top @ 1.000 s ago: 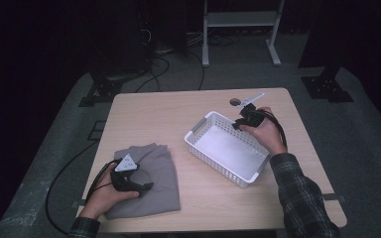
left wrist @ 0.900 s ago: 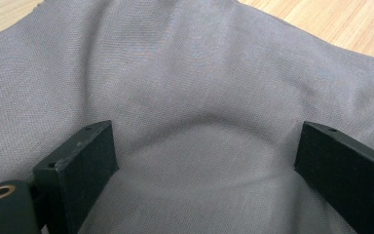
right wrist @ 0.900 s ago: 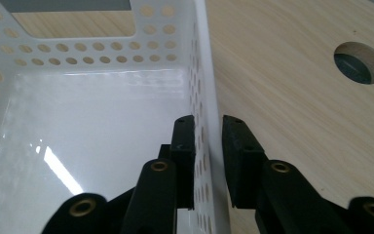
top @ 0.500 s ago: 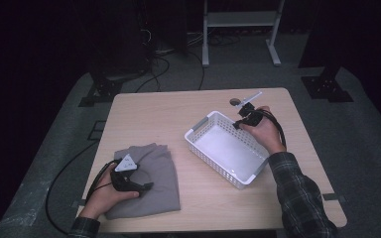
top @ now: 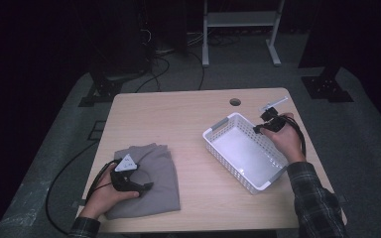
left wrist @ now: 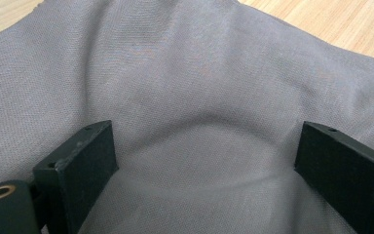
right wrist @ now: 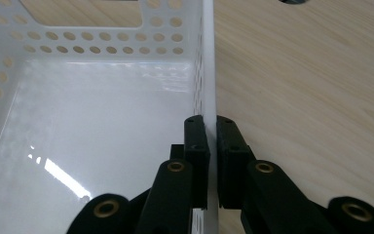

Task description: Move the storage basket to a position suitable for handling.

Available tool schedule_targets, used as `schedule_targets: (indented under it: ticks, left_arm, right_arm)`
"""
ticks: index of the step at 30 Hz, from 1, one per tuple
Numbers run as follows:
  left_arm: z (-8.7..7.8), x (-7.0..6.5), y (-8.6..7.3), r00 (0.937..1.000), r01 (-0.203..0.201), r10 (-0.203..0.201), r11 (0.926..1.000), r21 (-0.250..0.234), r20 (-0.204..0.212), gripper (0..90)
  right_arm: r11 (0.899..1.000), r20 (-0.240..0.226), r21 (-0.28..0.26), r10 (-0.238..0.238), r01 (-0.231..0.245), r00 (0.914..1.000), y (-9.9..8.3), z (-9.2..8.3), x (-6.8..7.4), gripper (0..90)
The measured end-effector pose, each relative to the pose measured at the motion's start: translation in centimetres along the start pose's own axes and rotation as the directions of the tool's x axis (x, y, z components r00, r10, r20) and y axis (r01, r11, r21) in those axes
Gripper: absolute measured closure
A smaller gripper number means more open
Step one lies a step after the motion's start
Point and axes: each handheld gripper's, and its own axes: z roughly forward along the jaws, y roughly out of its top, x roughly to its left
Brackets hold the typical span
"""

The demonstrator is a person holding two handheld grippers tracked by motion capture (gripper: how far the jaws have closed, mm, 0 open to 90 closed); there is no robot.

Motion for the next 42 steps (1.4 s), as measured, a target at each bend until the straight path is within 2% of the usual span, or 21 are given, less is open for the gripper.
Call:
schedule_targets:
  ticks: [8, 12, 13, 15, 25, 27, 28, 29, 30, 32, 37, 39, 42]
  left_arm:
    - [0.0, 0.0, 0.0, 1.0, 0.0, 0.0, 1.0, 0.0, 0.002, 6.4]
    - [0.0, 0.0, 0.0, 1.0, -0.001, 0.001, 1.0, 0.002, 0.002, 6.3]
    - [0.0, 0.0, 0.0, 1.0, -0.001, 0.001, 1.0, 0.002, 0.002, 6.4]
    - [0.0, 0.0, 0.0, 1.0, -0.001, 0.001, 1.0, 0.003, 0.001, 6.4]
    - [0.0, 0.0, 0.0, 1.0, -0.003, 0.003, 1.0, 0.005, 0.0, 6.3]
    - [0.0, 0.0, 0.0, 1.0, -0.003, 0.003, 1.0, 0.004, 0.001, 6.4]
    - [0.0, 0.0, 0.0, 1.0, -0.003, 0.003, 1.0, 0.004, 0.001, 6.3]
    - [0.0, 0.0, 0.0, 1.0, -0.003, 0.003, 1.0, 0.003, 0.001, 6.4]
    - [0.0, 0.0, 0.0, 1.0, -0.003, 0.003, 1.0, 0.003, 0.001, 6.4]
    - [0.0, 0.0, 0.0, 1.0, -0.004, 0.004, 1.0, 0.005, 0.0, 6.4]
    - [0.0, 0.0, 0.1, 1.0, -0.004, 0.004, 1.0, 0.008, -0.001, 6.4]
    - [0.0, 0.0, 0.1, 1.0, -0.004, 0.004, 1.0, 0.009, 0.0, 6.4]
    - [0.0, 0.0, 0.1, 1.0, -0.005, 0.005, 0.9999, 0.01, 0.0, 6.4]
  right_arm:
    - [0.998, 0.043, -0.005, 0.061, -0.061, 0.9972, -1.9, -1.4, -1.4, 84.4]
    - [0.996, 0.064, -0.005, 0.089, -0.088, 0.994, -3.0, -2.2, -1.9, 84.3]
    - [0.994, 0.068, -0.008, 0.111, -0.111, 0.9915, -3.5, -2.6, -2.2, 84.4]
    - [0.992, 0.077, -0.014, 0.126, -0.126, 0.989, -4.0, -2.9, -2.4, 84.3]
    - [0.992, 0.08, -0.019, 0.127, -0.126, 0.9887, -4.3, -3.2, -2.6, 83.4]
    - [0.992, 0.08, -0.019, 0.128, -0.126, 0.9886, -4.4, -3.3, -2.6, 73.3]
    - [0.992, 0.08, -0.019, 0.128, -0.126, 0.9886, -4.4, -3.3, -2.6, 73.3]
    - [0.991, 0.102, -0.037, 0.13, -0.127, 0.9863, -4.4, -3.7, -2.4, 66.1]
    - [0.991, 0.102, -0.037, 0.13, -0.127, 0.9863, -4.4, -3.7, -2.4, 66.1]
    - [0.992, 0.118, -0.069, 0.116, -0.109, 0.9862, -4.5, -4.4, -1.9, 58.3]
    - [0.99, 0.134, -0.114, 0.097, -0.082, 0.9863, -4.6, -5.6, -0.9, 51.6]
    - [0.987, 0.127, -0.149, 0.086, -0.067, 0.9882, -4.8, -6.4, 0.0, 47.2]
    - [0.985, 0.114, -0.159, 0.084, -0.066, 0.9899, -5.0, -6.8, 0.7, 43.8]
